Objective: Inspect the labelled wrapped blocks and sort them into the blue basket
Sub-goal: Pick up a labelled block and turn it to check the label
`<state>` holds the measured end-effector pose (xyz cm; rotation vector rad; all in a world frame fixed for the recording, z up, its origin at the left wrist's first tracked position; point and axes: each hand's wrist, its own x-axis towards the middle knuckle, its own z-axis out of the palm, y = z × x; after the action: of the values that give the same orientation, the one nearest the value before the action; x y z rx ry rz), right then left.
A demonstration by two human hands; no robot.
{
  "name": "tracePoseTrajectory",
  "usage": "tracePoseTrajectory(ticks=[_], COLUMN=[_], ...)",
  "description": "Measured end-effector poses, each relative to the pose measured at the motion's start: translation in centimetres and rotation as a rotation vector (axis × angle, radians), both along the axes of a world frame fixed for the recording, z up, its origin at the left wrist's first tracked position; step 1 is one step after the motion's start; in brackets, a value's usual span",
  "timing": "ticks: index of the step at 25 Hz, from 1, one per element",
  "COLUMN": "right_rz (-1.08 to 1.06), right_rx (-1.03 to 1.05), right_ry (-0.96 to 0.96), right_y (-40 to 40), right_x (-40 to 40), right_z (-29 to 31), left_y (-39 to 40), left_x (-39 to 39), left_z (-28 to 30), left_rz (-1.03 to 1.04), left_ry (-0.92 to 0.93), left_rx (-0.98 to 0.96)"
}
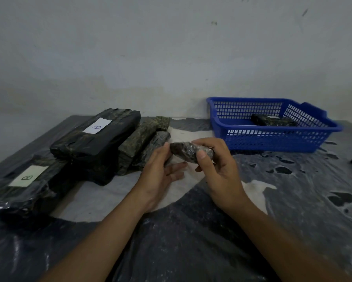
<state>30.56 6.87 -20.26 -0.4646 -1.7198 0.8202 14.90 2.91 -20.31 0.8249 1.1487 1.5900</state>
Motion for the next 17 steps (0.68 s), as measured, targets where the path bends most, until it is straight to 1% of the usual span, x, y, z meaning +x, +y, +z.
tracePoseTrajectory(ticks=[4, 6, 9, 11, 14, 17], right_rz=[0.01, -0.026, -0.104, -0.095, -0.084, -0.149], right_rx=[0.04, 0.08, 0.096, 0.083, 0.07, 0.004], right_ry=[-0.026, -0.093, -0.179, -0.241, -0.326, -0.31], right_y=[-0.09, -0.28, -0.19, -0.27, -0.56, -0.61], right_x=[-0.12, -0.26, -0.34, -0.22, -0.23, -0.74], right_z=[-0.17, -0.43, -0.61, -0.5, -0.51, -0.21], left_y=[0.23, 0.15, -0.17, -0.28, -0.1, -0.33], left_x=[-0.22, -0.34, -0.13, -0.08, -0.01, -0.06], left_z=[0.09, 0.0, -0.06, -0.07, -0.1, 0.25], left_rz=[-0.021, -0.069, -0.165, -0.191, -0.131, -0.075], left_ry=[-0.047, -0.076, -0.07, -0.083, -0.067, -0.047], left_rx=[0.0, 0.003, 0.002, 0.028, 0.067, 0.075])
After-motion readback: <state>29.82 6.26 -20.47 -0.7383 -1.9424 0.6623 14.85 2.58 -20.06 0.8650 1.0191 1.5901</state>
